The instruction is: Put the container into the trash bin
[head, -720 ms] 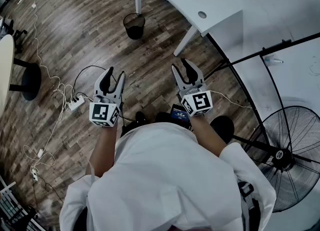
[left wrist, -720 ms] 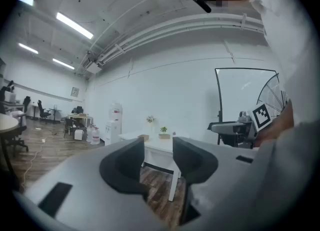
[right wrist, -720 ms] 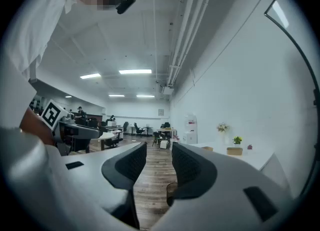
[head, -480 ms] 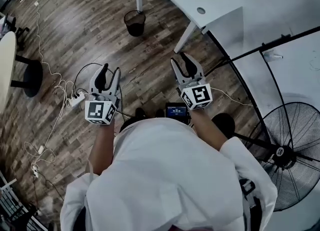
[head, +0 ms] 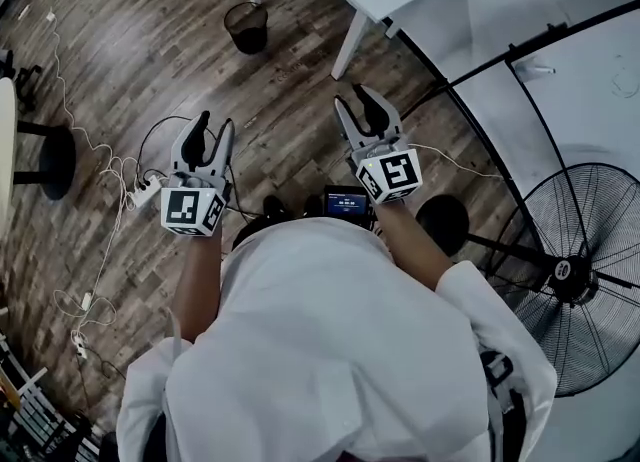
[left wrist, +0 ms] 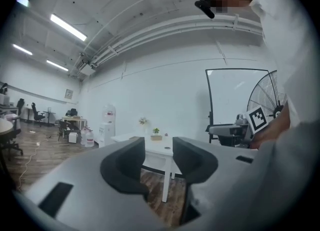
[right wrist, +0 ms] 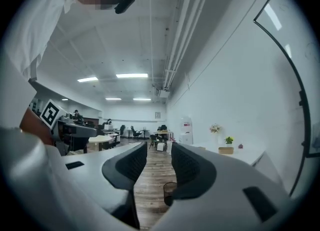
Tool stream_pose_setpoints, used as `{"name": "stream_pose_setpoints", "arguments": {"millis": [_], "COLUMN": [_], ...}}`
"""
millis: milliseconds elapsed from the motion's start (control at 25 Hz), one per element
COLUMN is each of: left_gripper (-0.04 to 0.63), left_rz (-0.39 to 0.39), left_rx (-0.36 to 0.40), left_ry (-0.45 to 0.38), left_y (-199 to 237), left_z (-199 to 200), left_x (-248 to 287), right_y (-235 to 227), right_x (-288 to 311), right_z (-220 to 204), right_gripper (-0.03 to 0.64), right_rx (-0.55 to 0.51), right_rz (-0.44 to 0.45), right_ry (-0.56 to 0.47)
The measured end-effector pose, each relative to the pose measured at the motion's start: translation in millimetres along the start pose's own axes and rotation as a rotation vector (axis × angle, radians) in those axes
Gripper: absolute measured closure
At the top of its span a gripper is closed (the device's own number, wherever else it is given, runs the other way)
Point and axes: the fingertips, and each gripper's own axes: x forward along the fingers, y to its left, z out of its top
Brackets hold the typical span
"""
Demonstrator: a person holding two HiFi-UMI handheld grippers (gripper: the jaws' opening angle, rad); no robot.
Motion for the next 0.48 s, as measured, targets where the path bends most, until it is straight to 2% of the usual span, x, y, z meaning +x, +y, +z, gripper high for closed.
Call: {"name": "stream_pose_setpoints", "arguments": {"millis": [480], "left_gripper": [0.423], "left_rz": [-0.002], "left_rx": [0.008], "left_ry": [-0.001], "left_y": [-17], "left_z": [2], "left_x": [2], "right_y": [-16], "right_x": [-19], "right_z": [-6], "right_gripper": [0.455], "right_rx": [0.047], "right_rz": [-0.027], "right_ry": [-0.002]}}
